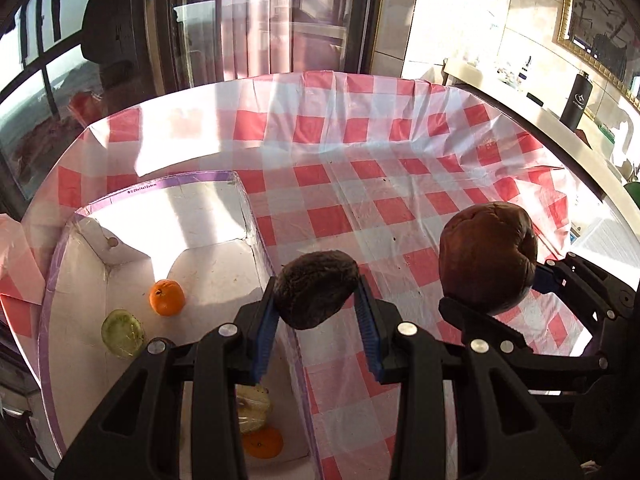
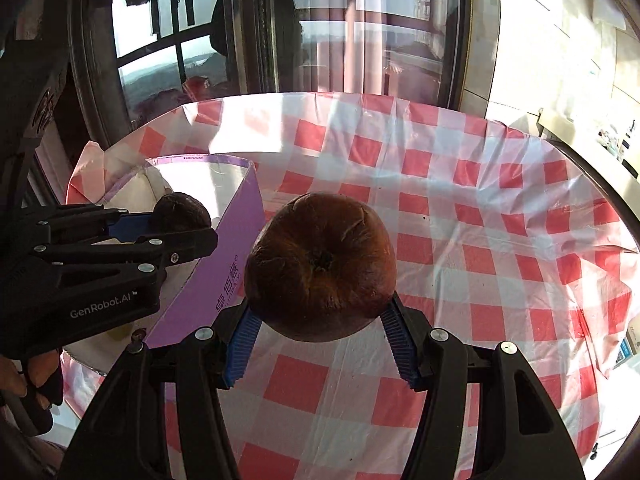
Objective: Organize fruits
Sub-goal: 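Carry the apple and mangosteen into the white box and open both tools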
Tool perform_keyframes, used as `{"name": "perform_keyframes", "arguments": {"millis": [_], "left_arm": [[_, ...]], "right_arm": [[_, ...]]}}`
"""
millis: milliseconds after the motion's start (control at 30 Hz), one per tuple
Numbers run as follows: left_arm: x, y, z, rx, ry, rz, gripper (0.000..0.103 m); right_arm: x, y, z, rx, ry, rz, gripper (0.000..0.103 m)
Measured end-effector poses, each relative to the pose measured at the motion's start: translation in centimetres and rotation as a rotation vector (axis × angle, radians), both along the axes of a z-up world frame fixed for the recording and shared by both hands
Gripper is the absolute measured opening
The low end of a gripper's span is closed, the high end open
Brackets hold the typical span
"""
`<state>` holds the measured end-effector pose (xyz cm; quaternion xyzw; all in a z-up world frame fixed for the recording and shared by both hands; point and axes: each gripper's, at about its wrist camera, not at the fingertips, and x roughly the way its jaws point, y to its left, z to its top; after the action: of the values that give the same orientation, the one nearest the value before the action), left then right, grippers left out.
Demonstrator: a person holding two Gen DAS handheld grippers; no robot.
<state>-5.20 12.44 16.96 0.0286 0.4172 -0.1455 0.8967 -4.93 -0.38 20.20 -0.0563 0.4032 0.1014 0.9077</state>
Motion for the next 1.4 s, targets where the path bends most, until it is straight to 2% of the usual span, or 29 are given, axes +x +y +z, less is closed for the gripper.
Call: {"name": "perform_keyframes", "arguments": {"millis": [200, 400, 633, 833, 933, 1100, 1133, 1167, 1200, 1233, 1367, 1400], "left_arm": [[-0.5, 4.8, -0.3, 0.018, 0.003, 0.064, 0.037], [-0.6, 9.3, -2.5, 0.045, 0.061, 0.146, 0.037], [-0.4, 13.8, -4.8, 0.036, 0.116, 0.220, 0.037], [0.4, 15.3, -6.8, 0.056, 0.168, 0.229, 0.037], [1.0, 16.0, -8.2, 0.093, 0.222, 0.242, 0.037], [1.7, 17.2, -9.7, 0.106, 0.299, 0.270, 0.038], [1.8, 17.4, -9.7, 0.099, 0.303, 0.272, 0.039], [1.9, 17.5, -9.7, 0.092, 0.305, 0.271, 0.049], [2.0, 17.5, -9.6, 0.084, 0.301, 0.269, 0.065], [1.9, 17.6, -9.4, 0.083, 0.289, 0.270, 0.070], [1.9, 18.0, -8.9, 0.057, 0.268, 0.268, 0.075], [1.9, 18.0, -8.8, 0.053, 0.269, 0.260, 0.076]], "right_arm": [[0.3, 4.6, -0.1, 0.002, -0.001, 0.101, 0.057], [1.1, 9.7, -1.4, -0.010, 0.021, 0.215, 0.057], [1.6, 13.9, -2.4, -0.042, 0.039, 0.303, 0.057], [2.8, 15.7, -4.3, -0.050, 0.114, 0.332, 0.057], [3.4, 16.8, -5.8, -0.079, 0.167, 0.349, 0.057], [4.0, 17.7, -7.6, -0.119, 0.237, 0.332, 0.057], [3.9, 17.8, -7.8, -0.143, 0.242, 0.334, 0.057], [3.9, 17.9, -7.9, -0.156, 0.249, 0.339, 0.058], [3.8, 18.0, -8.0, -0.157, 0.258, 0.345, 0.058], [3.8, 18.0, -8.0, -0.160, 0.262, 0.344, 0.058], [3.7, 17.6, -7.3, -0.160, 0.247, 0.324, 0.062], [3.7, 17.4, -7.2, -0.154, 0.252, 0.315, 0.066]]}}
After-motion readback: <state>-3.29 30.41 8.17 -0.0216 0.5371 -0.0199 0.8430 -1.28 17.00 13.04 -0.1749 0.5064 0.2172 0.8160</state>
